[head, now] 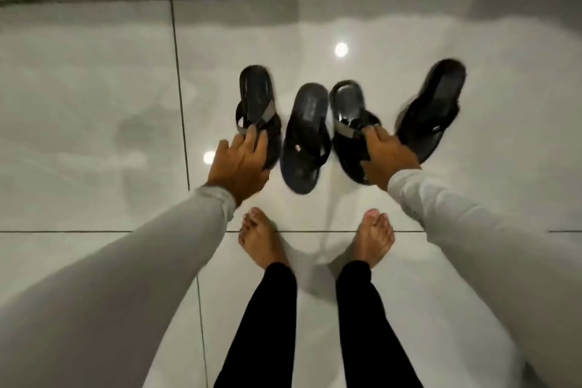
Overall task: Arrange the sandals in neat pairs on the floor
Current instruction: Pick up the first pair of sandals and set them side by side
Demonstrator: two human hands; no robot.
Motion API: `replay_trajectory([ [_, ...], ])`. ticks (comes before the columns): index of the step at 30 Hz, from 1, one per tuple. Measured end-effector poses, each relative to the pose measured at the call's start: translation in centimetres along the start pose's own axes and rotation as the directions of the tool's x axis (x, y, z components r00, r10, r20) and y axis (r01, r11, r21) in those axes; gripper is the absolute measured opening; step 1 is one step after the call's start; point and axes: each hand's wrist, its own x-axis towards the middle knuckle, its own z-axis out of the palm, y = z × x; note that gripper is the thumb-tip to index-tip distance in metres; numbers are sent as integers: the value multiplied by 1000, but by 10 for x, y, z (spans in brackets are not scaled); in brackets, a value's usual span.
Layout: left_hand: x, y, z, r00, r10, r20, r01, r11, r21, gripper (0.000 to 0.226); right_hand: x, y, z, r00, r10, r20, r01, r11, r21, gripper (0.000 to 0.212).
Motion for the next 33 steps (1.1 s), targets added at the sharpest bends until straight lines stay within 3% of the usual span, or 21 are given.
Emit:
replay_trajectory([
  [4, 77, -10, 33, 998, -16, 62, 21, 996, -85, 66, 51, 0, 32, 997, 75, -30, -75, 997, -8, 68],
  [8, 110, -16, 54, 978, -139, 154, 166, 969, -181, 67, 73, 10, 53, 997, 77, -20, -78, 996, -49, 60],
  [11, 111, -24, 61, 979, -176, 106, 197, 947, -252, 67, 73, 17, 54, 990, 88, -113, -93, 995, -46, 47],
  [17, 68, -22, 44, 991, -126, 39, 129, 853, -506, 50, 36, 0, 25, 974, 108, -201, -98, 994, 56, 35],
  [20, 37, -37, 39, 981, -193, -5, 169, 870, -463, 57, 9, -22, 4, 958, 93, -272, -56, 988, 142, 36],
  [26, -34, -94, 38, 952, -304, 45, 300, 890, -343, 67, -21, -98, -38, 945, 42, -323, 48, 963, 266, 38],
  [29, -65, -127, 47, 935, -352, 46, 347, 881, -321, 67, -13, -151, -46, 966, -20, -258, 107, 939, 328, 39],
  [33, -96, -165, 67, 909, -414, 53, 408, 856, -318, 66, 25, -228, -35, 995, -68, -68, 91, 892, 442, 42],
])
